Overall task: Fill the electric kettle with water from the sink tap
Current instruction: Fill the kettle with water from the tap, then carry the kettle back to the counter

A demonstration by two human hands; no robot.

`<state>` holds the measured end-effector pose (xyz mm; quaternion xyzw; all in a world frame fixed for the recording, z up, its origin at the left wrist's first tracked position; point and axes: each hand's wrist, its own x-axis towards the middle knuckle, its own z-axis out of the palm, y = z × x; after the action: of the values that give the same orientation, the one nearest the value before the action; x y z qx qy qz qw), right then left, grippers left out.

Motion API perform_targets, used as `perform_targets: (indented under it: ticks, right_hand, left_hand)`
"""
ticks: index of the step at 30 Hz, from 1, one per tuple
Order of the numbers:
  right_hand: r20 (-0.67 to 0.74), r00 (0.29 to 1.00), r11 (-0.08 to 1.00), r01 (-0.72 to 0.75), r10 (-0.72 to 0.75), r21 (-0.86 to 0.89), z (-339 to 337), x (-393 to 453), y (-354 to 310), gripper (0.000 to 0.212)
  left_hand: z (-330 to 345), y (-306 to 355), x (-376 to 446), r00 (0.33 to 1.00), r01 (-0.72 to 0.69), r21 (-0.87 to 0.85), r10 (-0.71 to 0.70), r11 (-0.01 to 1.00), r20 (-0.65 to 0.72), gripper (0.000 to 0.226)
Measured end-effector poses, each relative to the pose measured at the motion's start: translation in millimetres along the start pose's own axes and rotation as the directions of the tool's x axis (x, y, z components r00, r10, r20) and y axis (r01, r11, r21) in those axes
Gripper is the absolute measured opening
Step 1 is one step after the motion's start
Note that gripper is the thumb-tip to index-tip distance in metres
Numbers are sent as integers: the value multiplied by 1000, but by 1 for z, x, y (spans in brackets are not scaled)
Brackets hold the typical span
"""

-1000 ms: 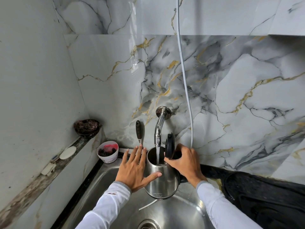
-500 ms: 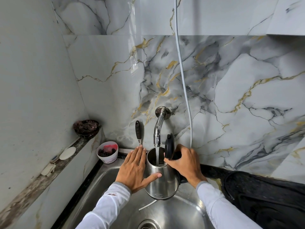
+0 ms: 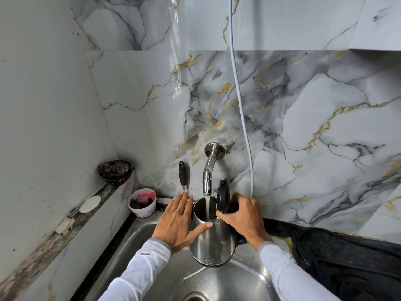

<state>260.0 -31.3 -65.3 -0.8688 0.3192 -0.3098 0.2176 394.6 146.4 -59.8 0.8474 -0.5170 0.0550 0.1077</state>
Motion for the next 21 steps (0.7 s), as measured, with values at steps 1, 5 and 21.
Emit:
perform_targets:
  ticks: [1, 5, 21]
  right_hand:
    - [1, 1000, 1000, -8, 8, 2, 0, 0, -1, 59]
    - [-3, 1000, 999, -31, 31, 20, 1, -3, -2, 58]
    - [23, 999, 999, -32, 31, 40, -2, -5, -6, 60]
  left_hand:
    - [-7, 0, 6, 1000, 19, -97, -19, 995, -2, 105]
    - [-30, 2, 40, 996, 83, -514, -78, 854, 32, 66]
    - [-31, 25, 79, 961, 158, -534, -254, 831, -111, 42]
